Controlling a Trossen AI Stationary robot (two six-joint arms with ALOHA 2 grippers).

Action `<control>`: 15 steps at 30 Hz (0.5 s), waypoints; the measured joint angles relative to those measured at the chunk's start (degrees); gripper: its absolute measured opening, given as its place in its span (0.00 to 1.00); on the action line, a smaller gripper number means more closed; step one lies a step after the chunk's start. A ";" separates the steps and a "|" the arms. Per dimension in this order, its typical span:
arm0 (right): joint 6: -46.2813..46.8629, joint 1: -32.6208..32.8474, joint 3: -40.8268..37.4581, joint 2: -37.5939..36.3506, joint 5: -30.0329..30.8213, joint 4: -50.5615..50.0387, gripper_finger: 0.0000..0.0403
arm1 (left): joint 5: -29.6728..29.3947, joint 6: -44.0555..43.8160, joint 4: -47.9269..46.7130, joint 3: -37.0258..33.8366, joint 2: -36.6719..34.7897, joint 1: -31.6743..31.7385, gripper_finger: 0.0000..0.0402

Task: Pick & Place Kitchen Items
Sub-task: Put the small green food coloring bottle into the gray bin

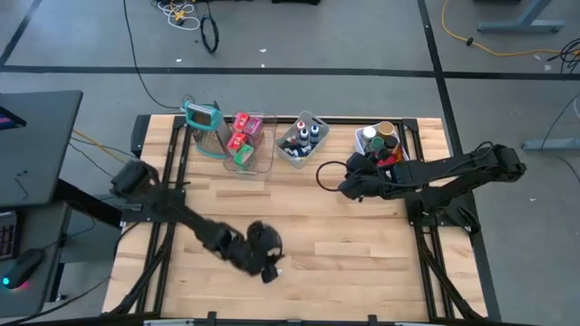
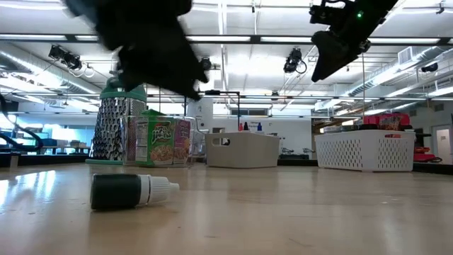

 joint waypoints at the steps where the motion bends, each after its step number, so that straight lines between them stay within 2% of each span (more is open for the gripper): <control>1: -0.54 0.00 0.00 0.00 0.04 0.55 0.44 | -0.73 -2.09 -0.11 0.01 1.08 -1.28 0.40; 6: -3.71 0.00 0.00 0.00 -0.12 4.72 0.44 | -1.87 -4.38 -0.69 0.13 7.43 -5.74 0.40; 11: -7.13 0.00 0.00 0.00 -2.60 6.62 0.44 | -1.47 -4.54 4.82 0.45 12.91 -8.01 0.40; 15: -8.85 0.00 0.00 0.00 -3.07 7.67 0.44 | -1.62 -6.74 4.65 0.48 13.42 -9.03 0.40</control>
